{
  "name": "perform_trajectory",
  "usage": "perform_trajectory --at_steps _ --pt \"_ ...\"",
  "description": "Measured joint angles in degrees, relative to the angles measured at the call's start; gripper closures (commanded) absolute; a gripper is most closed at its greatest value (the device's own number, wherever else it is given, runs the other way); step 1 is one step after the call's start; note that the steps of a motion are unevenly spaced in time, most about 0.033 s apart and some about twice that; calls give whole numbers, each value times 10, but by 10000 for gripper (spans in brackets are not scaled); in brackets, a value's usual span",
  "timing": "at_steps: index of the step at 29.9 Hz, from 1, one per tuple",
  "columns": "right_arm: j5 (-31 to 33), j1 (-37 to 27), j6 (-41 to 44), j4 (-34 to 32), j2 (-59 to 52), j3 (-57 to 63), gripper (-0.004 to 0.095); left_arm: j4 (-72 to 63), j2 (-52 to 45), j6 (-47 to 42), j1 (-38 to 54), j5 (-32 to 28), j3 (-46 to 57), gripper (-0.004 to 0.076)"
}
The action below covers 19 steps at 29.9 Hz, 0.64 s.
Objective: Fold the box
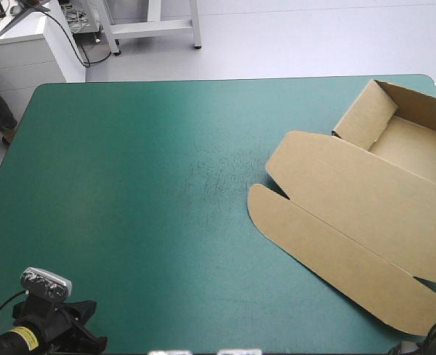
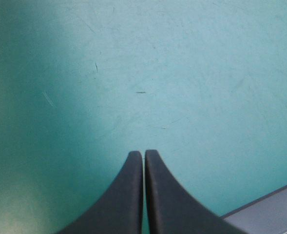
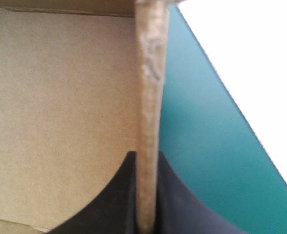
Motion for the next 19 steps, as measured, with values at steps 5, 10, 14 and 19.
perform_trajectory --at_steps 5,10,14,19 --pt "2 -29 -4 -6 1 1 816 0 0 0 0 0 0 732" --pt "2 -26 22 -4 1 2 556 0 0 0 0 0 0 732" --pt "3 -26 53 -28 1 2 490 0 0 0 0 1 0 732" --pt "3 -26 41 -31 0 2 492 0 0 0 0 2 0 732"
